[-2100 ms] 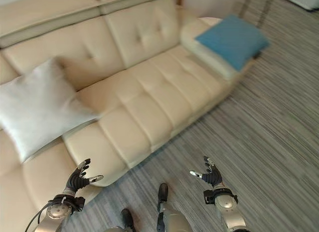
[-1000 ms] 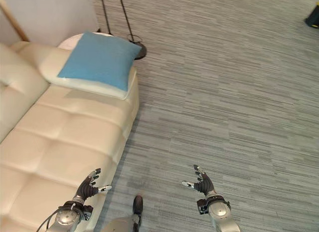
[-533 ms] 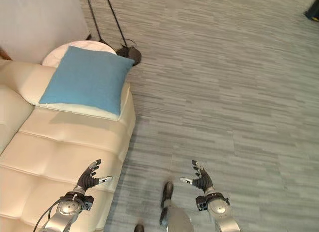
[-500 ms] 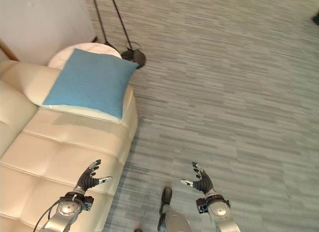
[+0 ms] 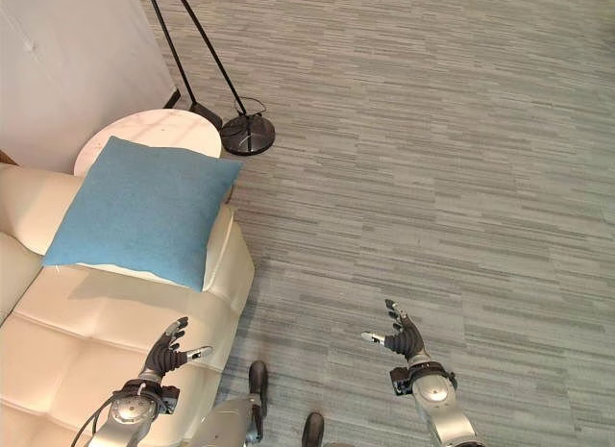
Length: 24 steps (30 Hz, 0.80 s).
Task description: Pick up all the scattered cushions and arrange them neatly on the sofa.
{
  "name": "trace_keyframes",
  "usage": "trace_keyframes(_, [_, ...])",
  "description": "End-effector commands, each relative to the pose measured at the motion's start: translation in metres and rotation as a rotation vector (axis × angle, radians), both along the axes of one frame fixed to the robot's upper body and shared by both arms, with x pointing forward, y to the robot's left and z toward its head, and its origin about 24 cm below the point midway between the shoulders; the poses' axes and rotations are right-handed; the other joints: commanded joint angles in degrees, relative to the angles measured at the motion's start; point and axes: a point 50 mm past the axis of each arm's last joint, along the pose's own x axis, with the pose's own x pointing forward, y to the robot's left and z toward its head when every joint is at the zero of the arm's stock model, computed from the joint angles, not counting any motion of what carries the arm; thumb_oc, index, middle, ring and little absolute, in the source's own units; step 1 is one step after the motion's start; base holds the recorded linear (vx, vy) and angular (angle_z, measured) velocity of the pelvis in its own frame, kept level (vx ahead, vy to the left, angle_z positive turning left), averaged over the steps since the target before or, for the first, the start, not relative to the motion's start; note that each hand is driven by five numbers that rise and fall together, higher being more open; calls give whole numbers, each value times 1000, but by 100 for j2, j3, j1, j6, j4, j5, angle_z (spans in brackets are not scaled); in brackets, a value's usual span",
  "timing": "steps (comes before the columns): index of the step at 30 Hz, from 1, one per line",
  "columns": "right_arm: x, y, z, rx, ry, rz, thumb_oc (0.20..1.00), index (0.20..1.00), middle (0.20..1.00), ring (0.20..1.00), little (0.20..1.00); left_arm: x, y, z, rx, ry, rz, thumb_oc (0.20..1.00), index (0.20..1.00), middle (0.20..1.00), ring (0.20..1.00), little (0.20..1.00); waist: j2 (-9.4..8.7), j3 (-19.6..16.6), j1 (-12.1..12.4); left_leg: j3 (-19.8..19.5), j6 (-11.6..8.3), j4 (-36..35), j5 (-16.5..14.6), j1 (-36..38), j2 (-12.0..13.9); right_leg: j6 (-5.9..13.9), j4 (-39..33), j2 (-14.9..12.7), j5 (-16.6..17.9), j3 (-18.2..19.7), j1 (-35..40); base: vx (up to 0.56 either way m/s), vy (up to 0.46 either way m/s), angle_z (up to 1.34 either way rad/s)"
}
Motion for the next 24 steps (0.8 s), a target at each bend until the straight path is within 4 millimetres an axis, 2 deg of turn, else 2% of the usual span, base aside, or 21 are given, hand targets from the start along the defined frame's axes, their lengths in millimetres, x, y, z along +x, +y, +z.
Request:
trace_keyframes(1, [4,2,13,8,-83,22,1000,1000,1000,1000,1000,-3,16,10,34,-58,40,1000,1000,1000,1000,1000,-111,-266,266,-141,21,85,79,329,-38,681,844,-201,-491,141,-148,388,117,-13])
trace_keyframes(3, [4,8,10,15,-66,47,1000,1000,1000,1000,1000,-5,21,10,41,-46,54,1000,1000,1000,1000,1000,-243,-333,310,-132,160,158,-128,456,-137,853,1289,-327,-374,189,-220,283,135,9])
trace_keyframes(5, [7,14,12,21,-75,75,1000,1000,1000,1000,1000,-7,24,11,43,-50,70,1000,1000,1000,1000,1000,-314,-323,348,-180,323,231,-339,600,-257,1120,1970,-578,23,167,-433,283,176,18])
trace_keyframes(7, [11,19,15,24,-89,103,1000,1000,1000,1000,1000,-7,30,12,43,-58,100,1000,1000,1000,1000,1000,-339,-301,393,-281,444,284,-514,745,-322,1276,2496,-707,421,199,-713,283,110,28])
trace_keyframes(8, [14,24,17,32,-100,112,1000,1000,1000,1000,1000,-9,36,14,35,-68,140,1000,1000,1000,1000,1000,-277,-277,418,-423,502,240,-663,1015,-316,1259,2841,-873,509,78,-1034,340,62,55])
trace_keyframes(12, [17,23,22,29,-124,115,1000,1000,1000,1000,1000,-12,39,14,21,-75,159,1000,1000,1000,1000,1000,-138,-223,293,-872,457,93,-766,1384,-328,1011,2306,-759,136,147,-1529,265,-19,42])
trace_keyframes(14, [18,22,23,27,-128,115,1000,1000,1000,1000,1000,-13,38,13,15,-73,163,1000,1000,1000,1000,1000,-128,-184,245,-984,439,90,-821,1480,-346,989,2032,-757,135,172,-1552,217,-73,98])
trace_keyframes(15, [18,21,24,22,-127,113,1000,1000,1000,1000,1000,-12,38,12,8,-73,175,1000,1000,1000,1000,1000,-123,-112,122,-1276,384,63,-903,1675,-448,1027,1362,-626,309,518,-1784,308,-110,81])
trace_keyframes(16, [17,19,22,18,-119,106,1000,1000,1000,1000,1000,-8,37,14,8,-84,170,1000,1000,1000,1000,1000,-100,-53,28,-1478,350,56,-958,1795,-497,1059,1119,-518,418,837,-1953,368,-138,86])
trace_keyframes(19, [12,12,19,5,-100,89,1000,1000,1000,1000,1000,2,31,18,20,-108,125,1000,1000,1000,1000,1000,-74,13,-177,-2111,250,42,-1018,1939,-591,1164,781,-434,693,1497,-2226,245,-134,116])
trace_keyframes(21, [8,6,17,11,-92,63,1000,1000,1000,1000,1000,7,27,20,31,-114,90,1000,1000,1000,1000,1000,-151,-5,-195,-2508,206,152,-1108,1952,-691,1112,702,-515,755,1675,-2057,190,-212,136])
trace_keyframes(24, [0,-1,11,17,-63,40,1000,1000,1000,1000,1000,4,25,17,29,-97,77,1000,1000,1000,1000,1000,-159,-42,-238,-3040,59,183,-1067,1935,-565,1009,833,-476,688,1650,-1923,162,-296,231])
